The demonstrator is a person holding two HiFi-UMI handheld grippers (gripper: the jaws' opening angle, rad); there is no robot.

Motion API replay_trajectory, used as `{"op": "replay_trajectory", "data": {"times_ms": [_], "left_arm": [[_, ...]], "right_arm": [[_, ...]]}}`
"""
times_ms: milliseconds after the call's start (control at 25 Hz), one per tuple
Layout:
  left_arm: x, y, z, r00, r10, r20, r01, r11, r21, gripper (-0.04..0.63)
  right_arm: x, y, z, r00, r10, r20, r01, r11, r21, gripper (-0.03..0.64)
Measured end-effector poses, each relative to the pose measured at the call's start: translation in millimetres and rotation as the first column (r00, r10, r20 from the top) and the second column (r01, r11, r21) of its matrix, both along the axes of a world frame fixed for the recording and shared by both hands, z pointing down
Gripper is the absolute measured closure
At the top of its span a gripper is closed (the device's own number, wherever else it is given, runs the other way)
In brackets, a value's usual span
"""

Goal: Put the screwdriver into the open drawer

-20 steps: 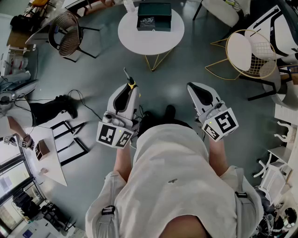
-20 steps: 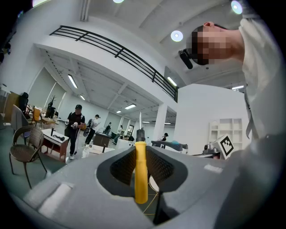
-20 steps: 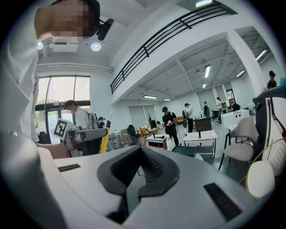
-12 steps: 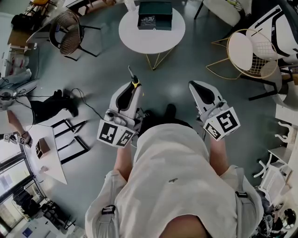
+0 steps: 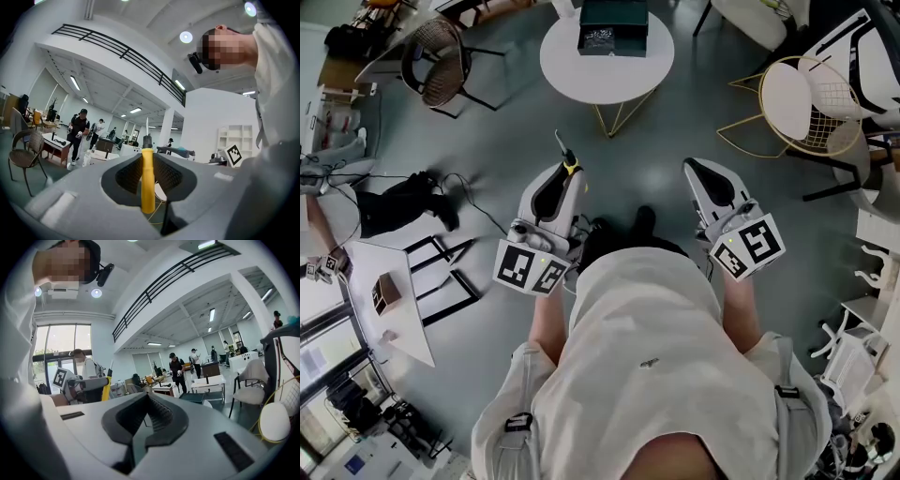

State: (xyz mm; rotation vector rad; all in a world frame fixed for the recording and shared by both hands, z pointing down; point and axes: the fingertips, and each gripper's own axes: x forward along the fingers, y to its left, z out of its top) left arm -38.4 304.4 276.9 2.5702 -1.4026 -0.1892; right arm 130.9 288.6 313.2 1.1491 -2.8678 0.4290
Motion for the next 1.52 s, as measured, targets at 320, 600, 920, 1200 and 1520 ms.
{"op": "replay_trajectory", "data": {"times_ms": [320, 600, 920, 1200, 1520], "left_arm": [[-3, 11, 3, 1.0, -0.019, 0.015, 0.019, 1.0, -0.013, 0.515], [-25, 16, 13, 0.998, -0.057, 0.02, 0.058, 0.997, -0.053, 0.515], [-50, 0, 13, 0.999, -0.042, 0.018, 0.043, 0.998, -0.048, 0.515], [-77, -35, 8, 1.0, -0.013, -0.004, 0.013, 0.999, -0.036, 0.515], [-117, -87, 4, 0.999, 0.052, -0.018, -0.052, 0.999, -0.016, 0.515]], "right_arm": [[1, 9, 9, 1.0, -0.001, -0.005, 0.001, 1.0, -0.03, 0.611], [-14, 11, 24, 1.0, -0.011, -0.001, 0.011, 0.996, -0.083, 0.611], [-37, -3, 23, 1.0, 0.01, 0.002, -0.01, 0.995, -0.099, 0.611], [-61, -34, 6, 0.999, 0.041, -0.022, -0.043, 0.997, -0.071, 0.611], [-104, -73, -8, 0.995, 0.096, -0.041, -0.098, 0.994, -0.045, 0.611]]}}
